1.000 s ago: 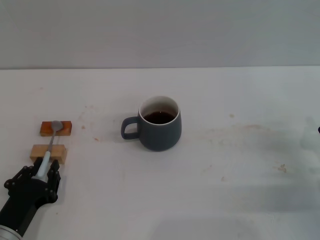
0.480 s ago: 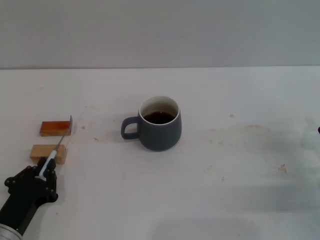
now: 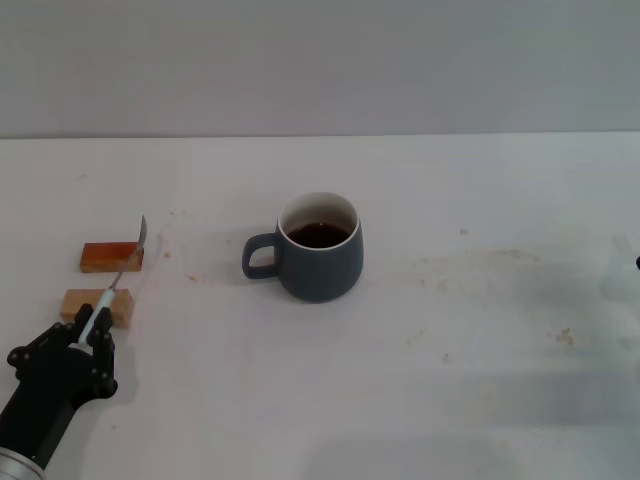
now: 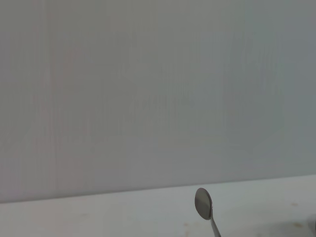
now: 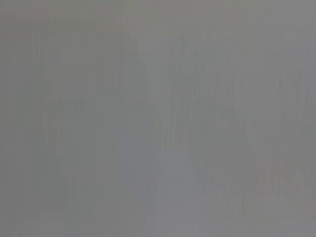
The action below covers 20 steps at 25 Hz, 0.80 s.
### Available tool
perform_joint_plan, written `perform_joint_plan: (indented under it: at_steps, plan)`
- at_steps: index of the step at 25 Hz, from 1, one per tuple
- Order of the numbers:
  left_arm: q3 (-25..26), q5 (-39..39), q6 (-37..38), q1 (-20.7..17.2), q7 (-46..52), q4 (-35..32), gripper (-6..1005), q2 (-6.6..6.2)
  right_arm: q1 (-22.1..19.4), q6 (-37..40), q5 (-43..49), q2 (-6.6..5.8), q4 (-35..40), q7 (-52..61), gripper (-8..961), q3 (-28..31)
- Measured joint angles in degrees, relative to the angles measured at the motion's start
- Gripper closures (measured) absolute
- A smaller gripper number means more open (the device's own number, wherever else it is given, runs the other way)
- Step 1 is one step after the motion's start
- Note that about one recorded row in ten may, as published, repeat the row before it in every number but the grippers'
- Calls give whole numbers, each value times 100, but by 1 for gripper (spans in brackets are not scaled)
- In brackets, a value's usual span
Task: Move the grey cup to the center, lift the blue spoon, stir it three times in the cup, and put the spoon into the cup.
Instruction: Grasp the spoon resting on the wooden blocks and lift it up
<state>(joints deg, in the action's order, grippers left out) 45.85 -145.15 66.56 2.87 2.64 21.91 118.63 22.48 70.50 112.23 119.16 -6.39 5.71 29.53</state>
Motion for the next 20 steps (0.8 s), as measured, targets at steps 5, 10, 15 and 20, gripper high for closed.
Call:
perform_joint_plan:
  at_steps: [5, 10, 15, 20]
  plan:
    - [-59, -12, 99, -25, -58, 93, 861, -27, -21, 14, 0, 2, -27, 0, 954, 0]
    - [-74, -95, -25, 9, -65, 334, 861, -125, -25, 27, 0, 2, -39, 0, 954, 0]
    - [-28, -327, -301, 0, -45, 992, 861, -424, -37, 132, 0, 2, -48, 0, 954, 0]
    - [-7, -460, -814, -20, -101, 1681, 861, -715, -61, 169, 0, 2, -48, 0, 954, 0]
